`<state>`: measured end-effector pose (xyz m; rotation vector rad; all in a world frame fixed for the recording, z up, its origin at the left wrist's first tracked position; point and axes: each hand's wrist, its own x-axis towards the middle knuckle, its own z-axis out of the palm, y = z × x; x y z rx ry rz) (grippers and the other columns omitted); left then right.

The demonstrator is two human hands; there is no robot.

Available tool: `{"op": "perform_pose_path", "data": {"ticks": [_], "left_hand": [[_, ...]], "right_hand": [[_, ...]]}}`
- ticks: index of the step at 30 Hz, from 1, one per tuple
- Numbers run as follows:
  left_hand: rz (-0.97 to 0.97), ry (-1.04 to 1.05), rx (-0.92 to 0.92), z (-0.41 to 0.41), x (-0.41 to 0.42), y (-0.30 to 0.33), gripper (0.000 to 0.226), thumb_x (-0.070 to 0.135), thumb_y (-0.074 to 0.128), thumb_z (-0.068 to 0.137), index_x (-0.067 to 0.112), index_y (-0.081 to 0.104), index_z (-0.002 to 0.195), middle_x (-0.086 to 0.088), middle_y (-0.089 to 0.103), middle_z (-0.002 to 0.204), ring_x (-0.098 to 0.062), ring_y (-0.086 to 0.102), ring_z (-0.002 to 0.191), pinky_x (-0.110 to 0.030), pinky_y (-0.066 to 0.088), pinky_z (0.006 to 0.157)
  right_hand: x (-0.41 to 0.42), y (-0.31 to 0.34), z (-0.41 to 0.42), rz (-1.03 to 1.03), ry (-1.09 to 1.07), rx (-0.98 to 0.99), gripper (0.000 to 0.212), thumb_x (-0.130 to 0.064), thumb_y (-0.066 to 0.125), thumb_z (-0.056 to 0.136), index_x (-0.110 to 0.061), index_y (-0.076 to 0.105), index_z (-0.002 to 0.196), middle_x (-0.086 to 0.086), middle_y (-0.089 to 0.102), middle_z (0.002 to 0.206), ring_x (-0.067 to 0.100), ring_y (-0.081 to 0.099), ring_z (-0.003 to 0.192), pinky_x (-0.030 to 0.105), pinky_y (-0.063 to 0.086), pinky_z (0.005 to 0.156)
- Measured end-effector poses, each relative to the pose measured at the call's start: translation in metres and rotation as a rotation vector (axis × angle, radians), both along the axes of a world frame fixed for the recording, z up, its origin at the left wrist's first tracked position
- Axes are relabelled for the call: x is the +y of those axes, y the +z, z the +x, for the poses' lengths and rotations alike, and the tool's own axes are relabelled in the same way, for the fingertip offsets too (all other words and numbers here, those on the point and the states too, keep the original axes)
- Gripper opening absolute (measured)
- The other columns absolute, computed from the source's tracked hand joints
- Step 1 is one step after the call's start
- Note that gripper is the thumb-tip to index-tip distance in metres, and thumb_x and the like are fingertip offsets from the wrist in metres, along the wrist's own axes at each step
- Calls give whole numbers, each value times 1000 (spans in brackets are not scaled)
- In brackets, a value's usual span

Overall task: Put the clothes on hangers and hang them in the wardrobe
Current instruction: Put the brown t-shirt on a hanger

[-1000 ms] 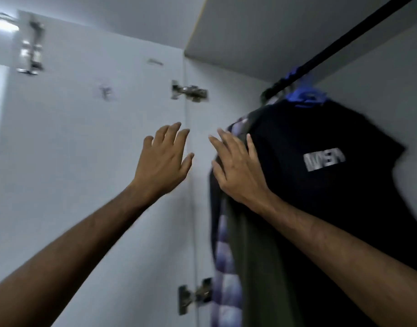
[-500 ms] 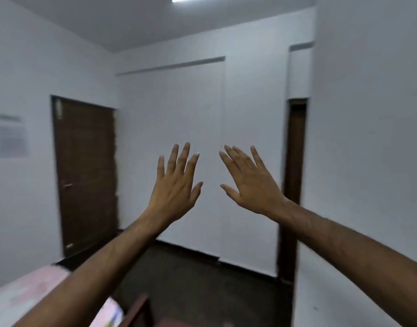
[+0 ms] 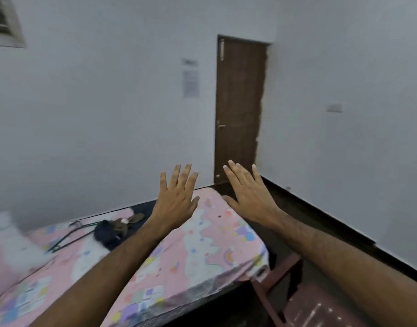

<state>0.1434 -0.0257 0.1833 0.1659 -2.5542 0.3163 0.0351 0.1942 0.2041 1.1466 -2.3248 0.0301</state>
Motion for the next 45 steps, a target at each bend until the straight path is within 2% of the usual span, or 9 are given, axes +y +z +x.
{"op": "perform_pose_path", "data": {"ticks": [4, 8, 11, 14, 16, 21, 29, 39, 45], "left_hand": [[-28, 149, -93, -4, -104, -38, 65, 48, 55, 95, 14, 41, 149, -13, 27, 163, -38, 26, 150, -69, 25, 112], [-27, 257, -204, -19, -190, -70, 62, 48, 59, 93, 16, 46, 144, -12, 35, 159, -38, 34, 146, -69, 30, 109], [-38, 302, -260, -26, -255, -90, 59, 44, 57, 92, 15, 49, 143, -13, 37, 158, -38, 36, 145, -69, 31, 108], [-9, 340, -288, -30, -317, -101, 61, 42, 67, 87, 14, 54, 139, -14, 44, 153, -38, 41, 141, -69, 33, 105], [-4, 344, -295, -34, -358, -110, 62, 39, 74, 82, 13, 57, 136, -15, 48, 150, -38, 45, 139, -70, 34, 103], [0, 301, -325, -62, -459, -127, 61, 38, 74, 84, 13, 56, 137, -14, 48, 150, -38, 46, 137, -70, 38, 101], [-34, 133, -439, -115, -584, -163, 57, 41, 70, 88, 15, 56, 136, -13, 46, 152, -38, 43, 140, -70, 38, 100], [-45, 114, -622, -208, -669, -226, 49, 33, 75, 84, 13, 64, 127, -14, 56, 143, -40, 51, 134, -74, 42, 94], [-9, 80, -791, -249, -684, -269, 47, 35, 53, 97, 17, 51, 141, -9, 40, 156, -34, 33, 146, -70, 26, 108]], "right_hand": [[-108, -46, -32, 56, 91, -91, 78, -59, 32, 97, -9, 34, 157, 11, 31, 164, 28, 35, 149, 62, 26, 119], [-205, -85, -74, 72, 146, -197, 78, -58, 29, 98, -8, 34, 157, 14, 32, 163, 31, 36, 148, 63, 24, 120], [-273, -113, -105, 88, 183, -253, 75, -54, 39, 103, -11, 19, 161, 11, 13, 170, 28, 18, 155, 58, 10, 123], [-335, -133, -127, 143, 161, -317, 75, -54, 36, 105, -15, 8, 163, 6, -3, 171, 24, 5, 158, 53, -1, 124], [-373, -145, -138, 162, 155, -358, 75, -54, 35, 105, -17, 6, 163, 5, -4, 171, 23, 4, 158, 52, -2, 124], [-450, -172, -156, 153, 78, -428, 73, -52, 38, 105, -18, 9, 163, 5, 2, 171, 24, 7, 157, 52, 0, 124], [-528, -216, -170, 167, -101, -545, 73, -55, 36, 105, -20, 10, 163, 4, 5, 171, 24, 9, 158, 54, 4, 125], [-599, -284, -232, 110, -104, -801, 67, -49, 41, 106, -21, 17, 161, 3, 12, 170, 24, 16, 156, 51, 7, 125], [-596, -329, -236, -56, -69, -981, 60, -35, 51, 104, -14, 29, 156, 9, 28, 165, 29, 30, 150, 49, 22, 124]]}}
